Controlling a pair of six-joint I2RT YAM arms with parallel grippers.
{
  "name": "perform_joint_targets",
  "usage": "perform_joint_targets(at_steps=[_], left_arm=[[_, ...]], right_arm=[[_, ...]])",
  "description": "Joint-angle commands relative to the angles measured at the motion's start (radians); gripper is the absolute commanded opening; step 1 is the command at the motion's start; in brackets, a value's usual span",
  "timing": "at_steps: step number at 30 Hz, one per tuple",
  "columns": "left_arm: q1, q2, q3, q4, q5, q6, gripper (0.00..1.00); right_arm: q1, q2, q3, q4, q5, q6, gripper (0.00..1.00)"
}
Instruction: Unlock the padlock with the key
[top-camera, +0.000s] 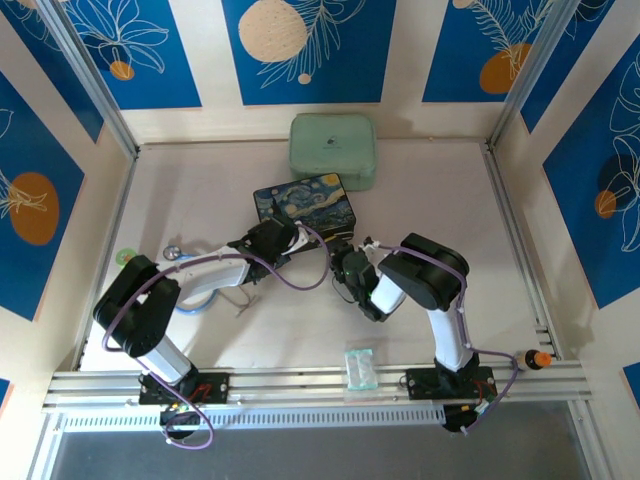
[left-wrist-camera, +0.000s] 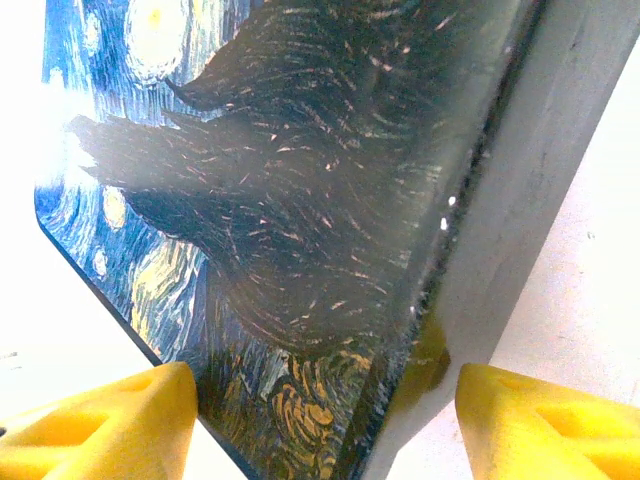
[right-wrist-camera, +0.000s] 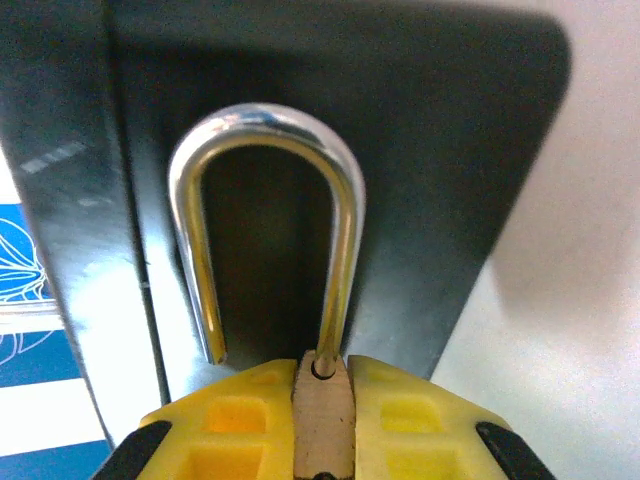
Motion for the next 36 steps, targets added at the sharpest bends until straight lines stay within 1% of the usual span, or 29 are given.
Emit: perform_joint_targets(at_steps=[1, 3, 6, 9, 15, 20, 22, 24, 26, 29, 33, 36], left_arm=[[0.026, 0.030, -0.038, -0.145, 0.011, -0.012, 0.68], [0.026, 0.028, -0.035, -0.138, -0.004, -0.012, 0.69], [0.025, 0.016, -0.030, -0.119, -0.031, -0.011, 0.70], [0.020, 0.000, -0.008, -0.108, -0.039, -0.025, 0.73], [0.005, 0.004, 0.045, -0.100, -0.046, -0.054, 0.77], [-0.007, 0.020, 0.064, -0.080, -0.060, -0.086, 0.86], [-0.007, 0.024, 0.072, -0.074, -0.059, -0.101, 0.89], [-0.007, 0.026, 0.092, -0.090, -0.041, -0.123, 0.91], [-0.006, 0.023, 0.106, -0.094, -0.032, -0.147, 0.93], [-0.005, 0.008, 0.120, -0.096, -0.030, -0.165, 0.98], [-0.002, 0.023, 0.147, -0.116, -0.043, -0.177, 0.99], [-0.002, 0.025, 0.159, -0.126, -0.040, -0.218, 0.99]], right_arm=[[-0.027, -0.061, -0.016, 0.040, 0.051, -0.084, 0.10], [-0.031, -0.079, -0.032, 0.009, 0.003, -0.092, 0.10], [-0.025, -0.129, -0.067, -0.136, -0.052, -0.053, 0.10], [-0.018, -0.181, -0.114, -0.206, -0.100, -0.089, 0.10], [-0.029, -0.344, -0.148, -0.517, -0.246, -0.149, 0.10], [-0.059, -0.417, -0.129, -0.756, -0.376, -0.181, 0.11], [-0.077, -0.442, -0.118, -0.841, -0.427, -0.198, 0.11], [-0.103, -0.458, -0.080, -0.974, -0.487, -0.237, 0.11], [-0.120, -0.492, -0.075, -1.031, -0.514, -0.274, 0.12], [-0.160, -0.529, -0.020, -1.202, -0.570, -0.347, 0.12], [-0.250, -0.526, 0.015, -1.317, -0.709, -0.437, 0.14], [-0.297, -0.499, 0.041, -1.390, -0.793, -0.500, 0.15]])
